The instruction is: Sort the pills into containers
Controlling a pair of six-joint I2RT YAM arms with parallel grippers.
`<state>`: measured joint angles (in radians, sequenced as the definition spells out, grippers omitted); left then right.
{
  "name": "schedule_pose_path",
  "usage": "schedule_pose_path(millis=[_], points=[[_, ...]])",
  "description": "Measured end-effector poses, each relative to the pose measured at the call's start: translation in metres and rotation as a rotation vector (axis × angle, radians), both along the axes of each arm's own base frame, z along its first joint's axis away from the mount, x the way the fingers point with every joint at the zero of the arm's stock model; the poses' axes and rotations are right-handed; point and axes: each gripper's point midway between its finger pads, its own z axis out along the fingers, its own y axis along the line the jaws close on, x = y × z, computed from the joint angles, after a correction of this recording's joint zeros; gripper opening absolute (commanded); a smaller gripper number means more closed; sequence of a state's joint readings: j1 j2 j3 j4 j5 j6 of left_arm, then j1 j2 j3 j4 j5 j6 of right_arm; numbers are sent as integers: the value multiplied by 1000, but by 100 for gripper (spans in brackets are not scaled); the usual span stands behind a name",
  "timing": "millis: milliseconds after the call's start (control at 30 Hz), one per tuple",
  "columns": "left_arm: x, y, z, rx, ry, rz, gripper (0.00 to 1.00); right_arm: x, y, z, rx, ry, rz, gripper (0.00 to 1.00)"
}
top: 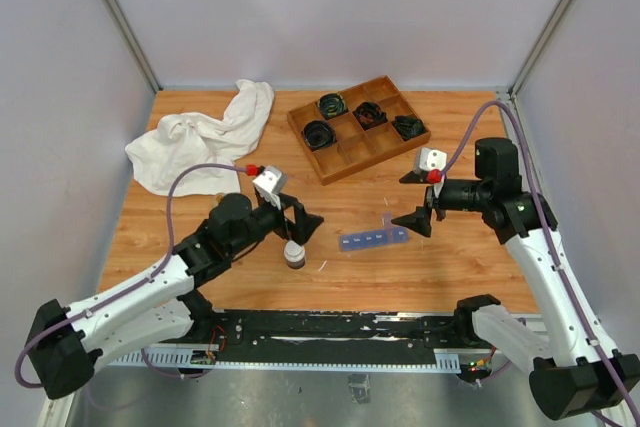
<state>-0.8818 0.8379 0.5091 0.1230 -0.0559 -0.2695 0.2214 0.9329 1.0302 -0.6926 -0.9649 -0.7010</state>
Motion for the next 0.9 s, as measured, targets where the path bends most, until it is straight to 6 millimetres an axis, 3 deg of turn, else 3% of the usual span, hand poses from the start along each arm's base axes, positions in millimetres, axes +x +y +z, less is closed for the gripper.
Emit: schedule_pose_path(millis=[133, 267, 367, 600, 733, 900], points=[[45, 43, 4, -47, 24, 151, 99, -5, 10, 3, 75, 14, 34, 96], [74, 85, 10, -99, 45, 312, 99, -9, 14, -6, 101, 40, 61, 99], [80, 106, 3, -58, 82, 416, 99, -13, 13, -15, 98, 52, 61, 99], [95, 136, -11, 60, 167, 614, 99, -16, 13, -12, 105, 29, 65, 99], [95, 157, -26, 115, 194, 719, 99, -17, 12, -11, 107, 26, 64, 99], [94, 187, -30, 97, 184, 833, 99, -18, 12, -9, 109, 21, 63, 99]])
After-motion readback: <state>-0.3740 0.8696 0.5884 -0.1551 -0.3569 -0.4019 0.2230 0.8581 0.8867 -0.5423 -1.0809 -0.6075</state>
